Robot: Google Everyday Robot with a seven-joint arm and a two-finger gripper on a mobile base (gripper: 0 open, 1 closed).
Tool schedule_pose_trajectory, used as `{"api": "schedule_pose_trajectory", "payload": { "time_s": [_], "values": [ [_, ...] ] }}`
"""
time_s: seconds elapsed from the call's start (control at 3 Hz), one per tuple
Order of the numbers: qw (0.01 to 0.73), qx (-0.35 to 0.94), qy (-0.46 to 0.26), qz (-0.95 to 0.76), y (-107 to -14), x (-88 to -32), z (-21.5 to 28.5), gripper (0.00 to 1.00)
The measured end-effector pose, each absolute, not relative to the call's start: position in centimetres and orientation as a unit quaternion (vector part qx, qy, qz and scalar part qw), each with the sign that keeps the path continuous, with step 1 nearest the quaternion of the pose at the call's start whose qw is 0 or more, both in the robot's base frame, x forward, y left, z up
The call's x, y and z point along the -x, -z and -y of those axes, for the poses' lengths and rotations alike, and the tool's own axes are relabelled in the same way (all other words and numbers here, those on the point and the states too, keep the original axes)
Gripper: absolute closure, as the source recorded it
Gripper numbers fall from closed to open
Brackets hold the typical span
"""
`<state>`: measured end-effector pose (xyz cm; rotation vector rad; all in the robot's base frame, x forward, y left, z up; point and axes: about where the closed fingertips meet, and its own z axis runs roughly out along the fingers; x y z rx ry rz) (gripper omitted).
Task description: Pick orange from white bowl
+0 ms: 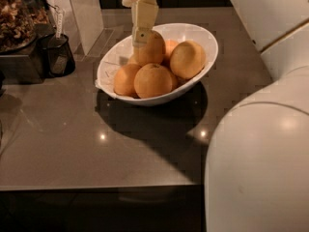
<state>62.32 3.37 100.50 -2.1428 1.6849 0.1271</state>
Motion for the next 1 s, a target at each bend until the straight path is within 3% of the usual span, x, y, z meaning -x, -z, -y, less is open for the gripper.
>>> {"api": "schedule_pose_trajectory", "payload": {
  "time_s": [0.67,1.0],
  "values": [
    [0.198,0.768,-0.004,-0.609,-100.9,-64.4,-1.4,0.18],
    [0.199,0.760,-0.031,-0.617,-100.2,-64.1,-0.3,0.18]
  ]
}}
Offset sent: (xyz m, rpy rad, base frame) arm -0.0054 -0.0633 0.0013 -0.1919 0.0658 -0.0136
